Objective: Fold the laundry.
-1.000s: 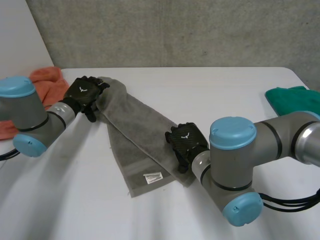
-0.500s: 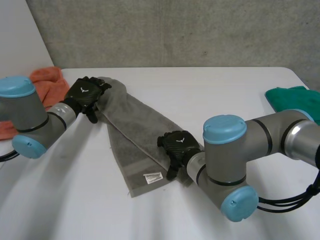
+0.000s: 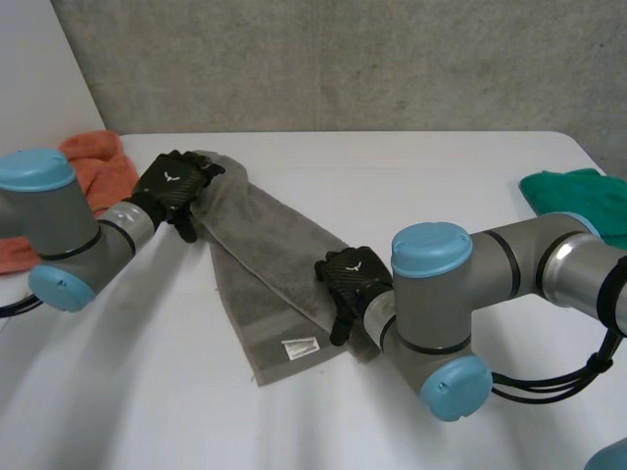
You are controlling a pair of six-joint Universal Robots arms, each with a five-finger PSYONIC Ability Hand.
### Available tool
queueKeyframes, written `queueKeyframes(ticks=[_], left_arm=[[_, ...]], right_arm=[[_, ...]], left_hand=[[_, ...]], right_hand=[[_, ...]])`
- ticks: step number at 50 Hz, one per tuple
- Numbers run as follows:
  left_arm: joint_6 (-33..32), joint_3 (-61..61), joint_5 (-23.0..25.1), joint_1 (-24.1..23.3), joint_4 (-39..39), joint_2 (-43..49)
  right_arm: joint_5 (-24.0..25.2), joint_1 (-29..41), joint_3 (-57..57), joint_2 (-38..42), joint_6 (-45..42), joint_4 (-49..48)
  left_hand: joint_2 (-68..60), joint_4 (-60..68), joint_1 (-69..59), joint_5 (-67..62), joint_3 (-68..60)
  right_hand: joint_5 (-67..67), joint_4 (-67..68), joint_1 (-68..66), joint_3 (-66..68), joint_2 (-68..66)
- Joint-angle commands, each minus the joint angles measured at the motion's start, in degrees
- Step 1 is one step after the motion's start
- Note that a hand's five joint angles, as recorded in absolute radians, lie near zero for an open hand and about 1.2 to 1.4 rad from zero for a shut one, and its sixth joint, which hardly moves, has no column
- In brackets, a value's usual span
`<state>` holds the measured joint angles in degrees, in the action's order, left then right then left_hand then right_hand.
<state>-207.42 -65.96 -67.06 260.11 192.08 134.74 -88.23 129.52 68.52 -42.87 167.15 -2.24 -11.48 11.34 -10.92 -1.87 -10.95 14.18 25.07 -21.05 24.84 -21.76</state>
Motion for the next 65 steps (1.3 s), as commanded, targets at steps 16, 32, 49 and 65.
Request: queueKeyframes(ticks=[16,32,49,65], left_arm=[[0.0,-1.2,0.0,0.4,0.1,-1.1],[0.1,-0.9,0.0,-0.1,0.2,-1.1],[0.6,2.9,-1.9,-2.7,4.4,3.9],[0.7,7.0,-2.2,-6.6,4.8,8.3]], right_arm=[[-1.9,-2.5,-3.7,-0.2,-4.2,-1.2],[0.9,-5.4,1.7,-12.7,-11.5,1.7],[6.7,-5.4,8.0,-33.8,-11.4,10.7],[7.9,-5.2,12.3,-44.7,-8.5,11.2]], left_hand=[[0.8,-0.6,0.2,1.2,0.2],[1.5,-1.3,0.9,1.9,1.0],[1.5,-1.3,0.9,1.9,1.0],[-47.0,47.2,-47.6,-46.6,-47.6]], right_hand=[[53.7,52.8,-56.8,53.0,-56.1],[55.8,54.9,-58.9,55.2,-58.2],[55.8,54.9,-58.9,55.2,-58.2],[55.8,54.9,-58.9,55.2,-58.2]])
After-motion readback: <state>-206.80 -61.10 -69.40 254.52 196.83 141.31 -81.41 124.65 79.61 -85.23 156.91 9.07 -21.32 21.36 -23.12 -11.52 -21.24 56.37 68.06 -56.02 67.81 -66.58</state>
